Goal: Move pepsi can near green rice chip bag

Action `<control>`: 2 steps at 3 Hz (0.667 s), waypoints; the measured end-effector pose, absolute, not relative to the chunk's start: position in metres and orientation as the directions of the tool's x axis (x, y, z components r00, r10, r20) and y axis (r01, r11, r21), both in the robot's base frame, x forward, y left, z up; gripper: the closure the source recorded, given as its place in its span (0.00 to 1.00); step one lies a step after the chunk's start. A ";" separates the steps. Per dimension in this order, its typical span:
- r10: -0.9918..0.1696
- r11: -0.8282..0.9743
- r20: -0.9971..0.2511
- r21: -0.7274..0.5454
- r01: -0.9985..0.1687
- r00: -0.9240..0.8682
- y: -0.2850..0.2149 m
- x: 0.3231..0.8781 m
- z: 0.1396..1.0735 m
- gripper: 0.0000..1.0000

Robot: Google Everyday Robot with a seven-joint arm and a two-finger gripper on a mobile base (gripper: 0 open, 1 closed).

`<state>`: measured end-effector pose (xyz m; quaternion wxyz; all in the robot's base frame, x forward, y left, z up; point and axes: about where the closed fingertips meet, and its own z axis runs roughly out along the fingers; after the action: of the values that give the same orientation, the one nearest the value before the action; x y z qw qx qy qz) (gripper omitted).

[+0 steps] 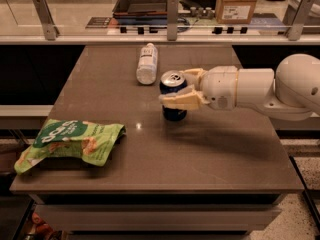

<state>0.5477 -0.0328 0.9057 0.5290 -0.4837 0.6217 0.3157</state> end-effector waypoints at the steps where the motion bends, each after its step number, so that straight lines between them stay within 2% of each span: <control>1: -0.267 0.338 -0.964 -0.096 -0.936 0.003 -0.023 0.520 0.899 1.00; 2: -0.260 0.334 -0.965 -0.076 -0.940 -0.014 -0.007 0.506 0.894 1.00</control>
Offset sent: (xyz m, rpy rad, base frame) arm -0.0575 0.0383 -0.0180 0.0178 0.0674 -0.0044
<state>0.5056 -0.0071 0.8945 0.5173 -0.4747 0.6319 0.3284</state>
